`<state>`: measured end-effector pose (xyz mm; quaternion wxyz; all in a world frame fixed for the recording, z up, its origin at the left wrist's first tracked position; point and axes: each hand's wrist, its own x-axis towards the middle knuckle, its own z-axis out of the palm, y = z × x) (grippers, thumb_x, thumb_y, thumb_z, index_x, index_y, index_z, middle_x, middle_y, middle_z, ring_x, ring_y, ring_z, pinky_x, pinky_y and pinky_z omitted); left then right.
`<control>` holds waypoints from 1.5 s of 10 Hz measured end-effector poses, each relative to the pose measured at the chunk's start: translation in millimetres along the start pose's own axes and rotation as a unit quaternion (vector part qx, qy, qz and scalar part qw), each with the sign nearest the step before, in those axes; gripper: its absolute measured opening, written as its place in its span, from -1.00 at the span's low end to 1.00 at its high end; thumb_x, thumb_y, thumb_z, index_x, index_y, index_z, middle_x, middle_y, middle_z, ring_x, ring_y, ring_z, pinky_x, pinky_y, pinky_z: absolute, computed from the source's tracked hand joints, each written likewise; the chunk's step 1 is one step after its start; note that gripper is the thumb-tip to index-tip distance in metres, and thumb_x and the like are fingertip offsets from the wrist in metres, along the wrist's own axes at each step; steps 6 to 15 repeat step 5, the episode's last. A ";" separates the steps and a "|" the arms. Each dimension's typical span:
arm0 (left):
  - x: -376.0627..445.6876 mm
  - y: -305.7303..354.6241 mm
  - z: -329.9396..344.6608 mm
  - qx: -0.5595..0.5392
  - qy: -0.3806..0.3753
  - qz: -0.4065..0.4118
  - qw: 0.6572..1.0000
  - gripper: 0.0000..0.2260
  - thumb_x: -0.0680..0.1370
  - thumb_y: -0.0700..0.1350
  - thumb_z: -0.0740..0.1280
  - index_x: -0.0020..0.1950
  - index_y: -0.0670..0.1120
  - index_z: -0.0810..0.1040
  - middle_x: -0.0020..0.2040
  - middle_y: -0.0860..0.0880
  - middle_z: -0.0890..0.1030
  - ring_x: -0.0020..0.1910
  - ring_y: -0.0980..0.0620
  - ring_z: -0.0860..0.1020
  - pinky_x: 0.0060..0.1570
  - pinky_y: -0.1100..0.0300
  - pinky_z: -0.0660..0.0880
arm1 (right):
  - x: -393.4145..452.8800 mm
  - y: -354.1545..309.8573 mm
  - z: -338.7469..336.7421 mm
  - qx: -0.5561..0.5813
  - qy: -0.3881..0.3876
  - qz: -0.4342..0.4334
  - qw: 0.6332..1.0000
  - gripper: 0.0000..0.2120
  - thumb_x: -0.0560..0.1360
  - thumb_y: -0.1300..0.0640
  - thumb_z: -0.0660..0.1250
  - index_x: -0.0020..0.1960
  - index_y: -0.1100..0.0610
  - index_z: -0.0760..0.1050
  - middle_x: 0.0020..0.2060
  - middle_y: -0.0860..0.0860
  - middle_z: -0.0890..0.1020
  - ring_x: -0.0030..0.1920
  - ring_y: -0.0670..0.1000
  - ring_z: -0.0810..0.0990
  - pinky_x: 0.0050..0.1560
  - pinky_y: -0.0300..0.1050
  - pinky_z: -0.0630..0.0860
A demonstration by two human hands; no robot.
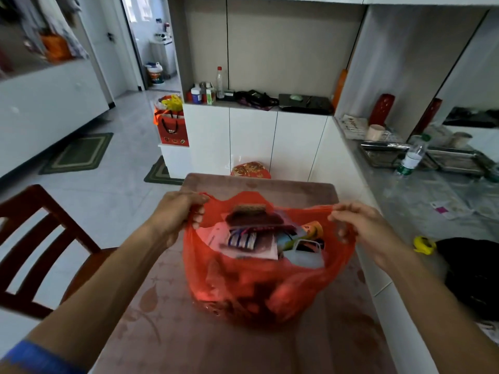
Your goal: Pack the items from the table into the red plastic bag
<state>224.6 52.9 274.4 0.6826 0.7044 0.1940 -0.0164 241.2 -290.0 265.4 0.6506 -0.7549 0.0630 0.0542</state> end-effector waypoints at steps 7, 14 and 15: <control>11.5 -7.3 -5.2 0.165 0.029 0.068 0.983 -0.73 0.56 0.04 0.33 0.16 -0.08 0.59 0.04 0.00 0.66 0.02 0.00 0.60 -0.05 0.14 0.48 | 9.3 13.6 -0.2 -0.266 0.103 0.021 0.958 -0.52 0.45 -0.14 0.37 0.31 -0.03 0.37 0.13 -0.02 0.57 0.08 0.08 0.58 0.12 0.09 0.51; 11.5 -7.3 -5.2 0.165 0.029 0.068 0.983 -0.73 0.56 0.04 0.33 0.16 -0.08 0.59 0.04 0.00 0.66 0.02 0.00 0.60 -0.05 0.14 0.48 | 9.3 13.6 -0.2 -0.266 0.103 0.021 0.958 -0.52 0.45 -0.14 0.37 0.31 -0.03 0.37 0.13 -0.02 0.57 0.08 0.08 0.58 0.12 0.09 0.51; 11.5 -7.3 -5.2 0.165 0.029 0.068 0.983 -0.73 0.56 0.04 0.33 0.16 -0.08 0.59 0.04 0.00 0.66 0.02 0.00 0.60 -0.05 0.14 0.48 | 9.3 13.6 -0.2 -0.266 0.103 0.021 0.958 -0.52 0.45 -0.14 0.37 0.31 -0.03 0.37 0.13 -0.02 0.57 0.08 0.08 0.58 0.12 0.09 0.51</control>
